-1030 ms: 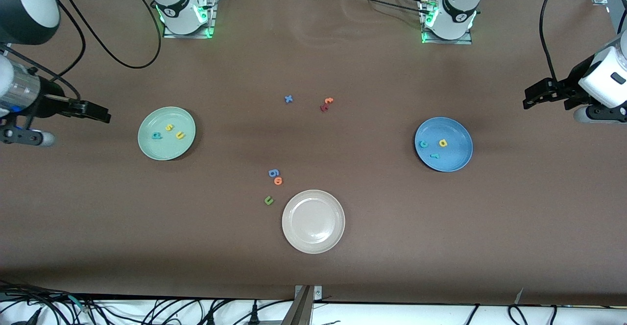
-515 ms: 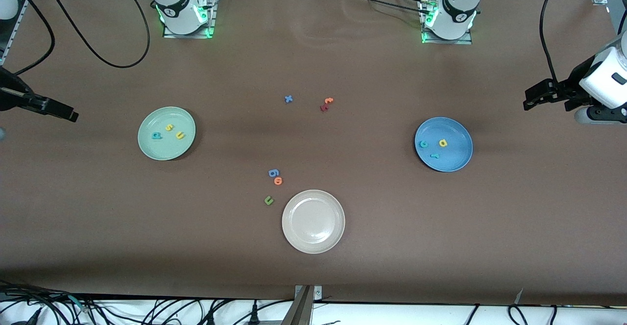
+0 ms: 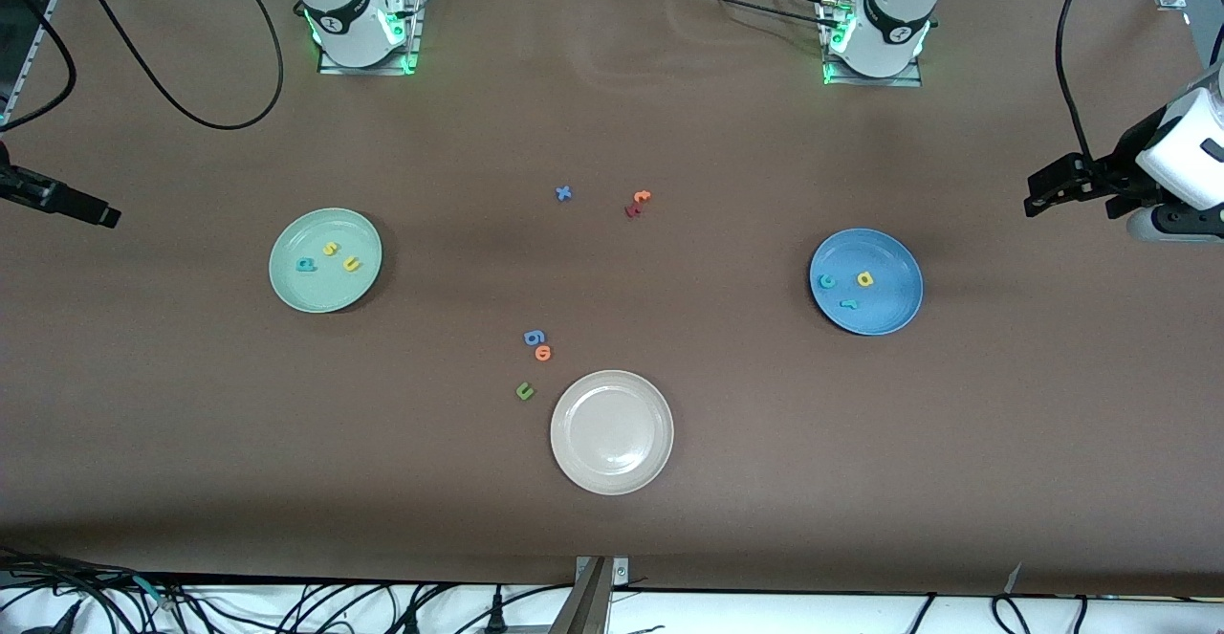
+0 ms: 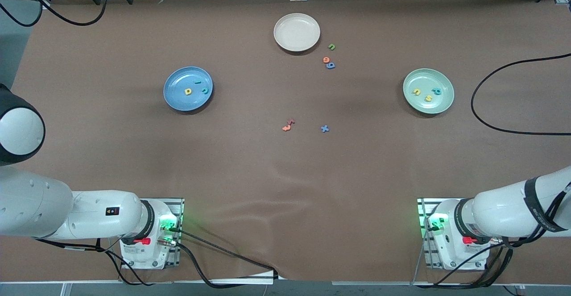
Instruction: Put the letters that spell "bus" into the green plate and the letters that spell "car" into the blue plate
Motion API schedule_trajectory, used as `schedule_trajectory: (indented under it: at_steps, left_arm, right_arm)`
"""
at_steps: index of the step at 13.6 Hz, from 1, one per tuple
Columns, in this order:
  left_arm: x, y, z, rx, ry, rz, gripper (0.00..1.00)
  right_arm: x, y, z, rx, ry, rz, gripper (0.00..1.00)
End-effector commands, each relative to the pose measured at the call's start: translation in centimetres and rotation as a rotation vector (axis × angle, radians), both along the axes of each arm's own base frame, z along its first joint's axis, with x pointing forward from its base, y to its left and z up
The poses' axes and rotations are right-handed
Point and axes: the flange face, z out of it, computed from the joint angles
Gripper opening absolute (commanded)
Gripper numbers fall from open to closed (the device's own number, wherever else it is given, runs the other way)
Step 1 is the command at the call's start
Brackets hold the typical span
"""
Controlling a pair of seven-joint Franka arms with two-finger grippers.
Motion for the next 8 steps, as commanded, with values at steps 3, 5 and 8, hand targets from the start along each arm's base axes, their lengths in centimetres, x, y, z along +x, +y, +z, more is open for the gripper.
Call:
schedule_trajectory:
  at_steps: [3, 5, 8]
  left_arm:
    - [0.6, 0.0, 0.4, -0.025, -0.007, -0.008, 1.00]
    - [0.6, 0.0, 0.4, -0.025, -0.007, -0.008, 1.00]
    - [0.6, 0.0, 0.4, -0.025, -0.007, -0.007, 1.00]
  right_arm:
    - [2.8, 1.9, 0.6, 0.000, -0.137, 0.029, 1.00]
    - [2.7, 3.3, 1.6, 0.010, -0.159, 0.047, 1.00]
    - [2.8, 4.1, 1.6, 0.023, -0.162, 0.057, 1.00]
